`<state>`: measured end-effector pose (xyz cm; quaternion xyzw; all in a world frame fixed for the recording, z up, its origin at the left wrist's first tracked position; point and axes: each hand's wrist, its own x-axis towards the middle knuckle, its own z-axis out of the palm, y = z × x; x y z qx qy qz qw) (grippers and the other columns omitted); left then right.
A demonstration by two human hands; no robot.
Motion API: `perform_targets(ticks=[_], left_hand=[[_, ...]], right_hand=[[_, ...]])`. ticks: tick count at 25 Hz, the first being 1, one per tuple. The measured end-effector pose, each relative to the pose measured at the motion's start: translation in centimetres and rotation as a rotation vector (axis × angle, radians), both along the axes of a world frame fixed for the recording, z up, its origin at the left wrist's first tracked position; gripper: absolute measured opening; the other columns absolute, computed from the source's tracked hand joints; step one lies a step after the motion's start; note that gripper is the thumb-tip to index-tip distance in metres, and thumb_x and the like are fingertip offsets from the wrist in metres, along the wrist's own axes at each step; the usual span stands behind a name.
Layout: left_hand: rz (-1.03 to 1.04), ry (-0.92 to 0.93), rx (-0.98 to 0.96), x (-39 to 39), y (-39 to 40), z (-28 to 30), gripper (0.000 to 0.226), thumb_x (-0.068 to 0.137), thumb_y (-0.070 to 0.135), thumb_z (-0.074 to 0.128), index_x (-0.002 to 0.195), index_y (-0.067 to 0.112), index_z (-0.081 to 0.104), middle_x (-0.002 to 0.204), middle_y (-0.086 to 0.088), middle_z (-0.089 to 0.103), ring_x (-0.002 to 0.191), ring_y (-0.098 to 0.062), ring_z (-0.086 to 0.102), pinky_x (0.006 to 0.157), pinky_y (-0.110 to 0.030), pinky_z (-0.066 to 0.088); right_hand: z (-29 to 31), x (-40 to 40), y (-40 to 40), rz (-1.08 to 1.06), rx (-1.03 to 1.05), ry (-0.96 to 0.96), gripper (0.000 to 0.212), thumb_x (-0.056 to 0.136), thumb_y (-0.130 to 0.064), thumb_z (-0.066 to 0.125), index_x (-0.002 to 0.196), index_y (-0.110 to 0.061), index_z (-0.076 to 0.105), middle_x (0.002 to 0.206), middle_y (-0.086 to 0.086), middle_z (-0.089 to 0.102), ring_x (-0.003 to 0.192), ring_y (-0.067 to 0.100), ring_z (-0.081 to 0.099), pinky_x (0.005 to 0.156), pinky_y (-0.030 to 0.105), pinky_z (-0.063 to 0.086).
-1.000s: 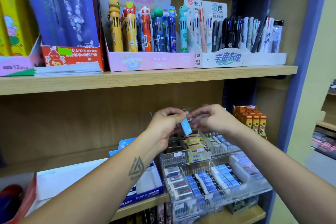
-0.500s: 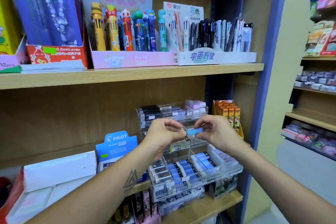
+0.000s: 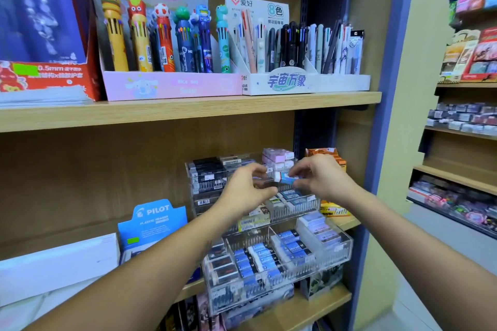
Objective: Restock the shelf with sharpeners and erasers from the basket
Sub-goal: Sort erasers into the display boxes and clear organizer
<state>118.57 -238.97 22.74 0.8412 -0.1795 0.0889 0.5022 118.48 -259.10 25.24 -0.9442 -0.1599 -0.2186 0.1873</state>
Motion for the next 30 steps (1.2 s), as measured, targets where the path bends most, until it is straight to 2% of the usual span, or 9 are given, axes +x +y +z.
perform_targets(ticks=[2, 3, 6, 8, 14, 19, 24, 28, 30], left_hand=[[-0.044, -0.171, 0.443, 1.0, -0.2, -0.7, 0.029, 0.097, 0.035, 0.059, 0.120, 0.019, 0.064, 0.114, 0.003, 0.068, 0.100, -0.014, 0.065, 0.089, -0.034, 0.054], [-0.087, -0.215, 0.586, 1.5, -0.3, -1.3, 0.036, 0.099, 0.042, 0.051, 0.121, 0.017, 0.065, 0.118, 0.000, 0.068, 0.105, -0.017, 0.064, 0.093, -0.038, 0.053], [-0.161, -0.244, 0.831, 2.0, -0.4, -2.7, 0.053, 0.101, 0.052, 0.038, 0.127, 0.014, 0.063, 0.137, -0.005, 0.059, 0.126, -0.022, 0.054, 0.108, -0.041, 0.043], [-0.176, -0.269, 0.853, 2.1, -0.3, -3.1, 0.053, 0.102, 0.051, 0.037, 0.130, 0.014, 0.062, 0.140, -0.004, 0.057, 0.129, -0.021, 0.052, 0.111, -0.041, 0.041], [-0.162, -0.279, 0.842, 2.3, -0.2, -3.4, 0.049, 0.100, 0.047, 0.040, 0.128, 0.014, 0.063, 0.133, -0.003, 0.061, 0.121, -0.020, 0.056, 0.106, -0.042, 0.045], [-0.151, -0.294, 0.833, 2.4, -0.3, -3.4, 0.046, 0.099, 0.047, 0.041, 0.120, 0.015, 0.066, 0.124, -0.002, 0.064, 0.112, -0.021, 0.059, 0.100, -0.040, 0.049], [-0.145, -0.294, 0.840, 2.4, -0.3, -3.3, 0.042, 0.097, 0.046, 0.042, 0.112, 0.016, 0.067, 0.114, -0.001, 0.065, 0.103, -0.020, 0.060, 0.094, -0.040, 0.051], [-0.156, -0.282, 0.832, 2.1, -0.4, -3.2, 0.035, 0.097, 0.040, 0.045, 0.107, 0.014, 0.067, 0.109, -0.002, 0.063, 0.099, -0.021, 0.059, 0.091, -0.038, 0.051], [-0.152, -0.276, 0.831, 2.1, -0.3, -3.0, 0.026, 0.096, 0.034, 0.049, 0.101, 0.013, 0.065, 0.103, -0.002, 0.061, 0.094, -0.021, 0.058, 0.088, -0.038, 0.051]], right_hand=[[0.5, 1.5, -0.8, -0.049, -0.152, 0.042, 0.022, 0.079, -0.014, 0.080, 0.100, -0.016, 0.078, 0.099, -0.004, 0.073, 0.090, 0.013, 0.066, 0.083, 0.031, 0.055], [0.5, 2.1, -1.0, -0.057, -0.211, 0.080, 0.021, 0.079, -0.011, 0.079, 0.099, -0.015, 0.079, 0.102, -0.002, 0.074, 0.093, 0.014, 0.067, 0.084, 0.032, 0.056], [0.6, 3.3, -1.2, -0.027, -0.306, 0.186, 0.018, 0.081, -0.003, 0.076, 0.095, -0.014, 0.080, 0.100, -0.001, 0.075, 0.090, 0.010, 0.065, 0.079, 0.019, 0.053], [1.0, 3.4, -1.2, -0.011, -0.339, 0.233, 0.018, 0.080, -0.001, 0.076, 0.093, -0.013, 0.080, 0.097, -0.002, 0.074, 0.086, 0.007, 0.064, 0.071, 0.011, 0.047], [1.5, 3.4, -1.0, -0.007, -0.415, 0.360, 0.018, 0.084, -0.001, 0.071, 0.092, -0.015, 0.079, 0.095, -0.004, 0.073, 0.086, 0.007, 0.065, 0.069, 0.009, 0.047], [0.8, 3.5, 0.3, -0.004, -0.530, 0.379, 0.023, 0.088, 0.002, 0.065, 0.098, -0.013, 0.079, 0.103, 0.001, 0.074, 0.096, 0.015, 0.067, 0.085, 0.027, 0.057], [0.1, 3.0, 1.1, -0.055, -0.656, 0.425, 0.013, 0.095, -0.015, 0.061, 0.095, -0.005, 0.069, 0.099, 0.008, 0.065, 0.093, 0.023, 0.061, 0.076, 0.030, 0.050], [0.0, 2.6, 2.0, -0.087, -0.625, 0.405, 0.012, 0.095, -0.011, 0.059, 0.100, -0.008, 0.070, 0.105, 0.006, 0.065, 0.096, 0.022, 0.062, 0.081, 0.033, 0.054], [-0.1, 2.6, 2.5, -0.056, -0.534, 0.368, 0.026, 0.092, -0.001, 0.056, 0.100, -0.017, 0.075, 0.105, -0.001, 0.066, 0.099, 0.019, 0.062, 0.085, 0.034, 0.055]])
